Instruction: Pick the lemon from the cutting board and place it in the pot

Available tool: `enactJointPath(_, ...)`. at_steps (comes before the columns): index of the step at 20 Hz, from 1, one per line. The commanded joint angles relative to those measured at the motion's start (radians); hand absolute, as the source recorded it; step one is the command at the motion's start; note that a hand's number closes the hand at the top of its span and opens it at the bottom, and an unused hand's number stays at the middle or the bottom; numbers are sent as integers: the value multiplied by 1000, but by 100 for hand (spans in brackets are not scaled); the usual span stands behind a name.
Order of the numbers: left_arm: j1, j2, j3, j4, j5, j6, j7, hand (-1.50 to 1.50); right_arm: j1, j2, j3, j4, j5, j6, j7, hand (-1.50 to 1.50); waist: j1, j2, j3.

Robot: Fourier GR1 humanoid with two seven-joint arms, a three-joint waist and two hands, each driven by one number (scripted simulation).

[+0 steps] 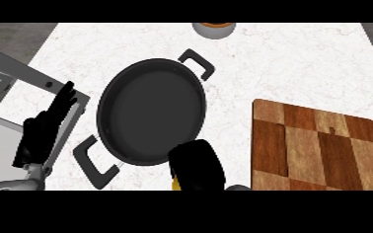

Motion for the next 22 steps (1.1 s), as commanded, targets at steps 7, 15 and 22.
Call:
enactJointPath(7, -2, -5, 26, 41, -6, 26, 14, 0, -308, 69, 261, -83, 285, -222, 291, 150, -62, -15, 2)
enactJointPath(15, -2, 4, 29, 14, 0, 15, 25, 0, -429, 69, 204, -154, 329, -344, 444, 150, -62, -12, 3)
enactJointPath(22, -3, 0, 34, 61, -13, 19, -17, 0, -551, 69, 129, -88, 299, -444, 469, 150, -64, 0, 2)
